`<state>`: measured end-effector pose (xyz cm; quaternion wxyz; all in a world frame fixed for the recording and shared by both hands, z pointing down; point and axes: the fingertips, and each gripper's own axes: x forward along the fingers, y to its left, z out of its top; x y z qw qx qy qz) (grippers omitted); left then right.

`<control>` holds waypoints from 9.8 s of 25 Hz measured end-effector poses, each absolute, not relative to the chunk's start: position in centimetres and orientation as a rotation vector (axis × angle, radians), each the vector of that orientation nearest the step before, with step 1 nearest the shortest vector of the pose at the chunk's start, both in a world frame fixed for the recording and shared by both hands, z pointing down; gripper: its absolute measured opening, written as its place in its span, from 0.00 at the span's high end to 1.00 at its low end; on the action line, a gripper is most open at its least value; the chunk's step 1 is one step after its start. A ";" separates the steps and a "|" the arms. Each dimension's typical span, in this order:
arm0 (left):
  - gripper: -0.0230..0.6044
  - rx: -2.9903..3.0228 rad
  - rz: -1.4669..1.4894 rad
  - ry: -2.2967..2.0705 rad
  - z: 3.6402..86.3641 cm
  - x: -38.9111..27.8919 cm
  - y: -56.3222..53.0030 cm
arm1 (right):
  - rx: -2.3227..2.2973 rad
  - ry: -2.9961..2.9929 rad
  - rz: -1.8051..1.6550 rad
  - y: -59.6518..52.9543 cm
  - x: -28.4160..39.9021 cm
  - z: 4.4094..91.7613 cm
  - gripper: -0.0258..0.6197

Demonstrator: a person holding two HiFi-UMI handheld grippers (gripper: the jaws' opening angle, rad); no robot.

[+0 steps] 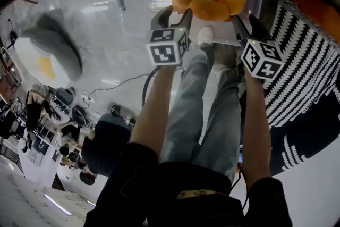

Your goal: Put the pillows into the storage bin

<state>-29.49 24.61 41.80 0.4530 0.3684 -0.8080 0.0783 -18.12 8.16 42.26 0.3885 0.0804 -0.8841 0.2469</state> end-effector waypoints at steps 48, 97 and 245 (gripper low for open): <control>0.95 2.331 0.686 -0.841 41.5 24.9 -1.4 | 1.693 -1.964 0.734 4.6 35.6 41.0 0.96; 0.29 2.316 1.015 0.243 44.0 70.9 16.1 | 2.746 -1.443 1.454 29.7 75.2 45.3 0.34; 0.95 2.716 -0.205 -1.859 -5.6 23.9 9.3 | 1.708 -2.677 -0.092 7.5 41.0 -4.9 0.96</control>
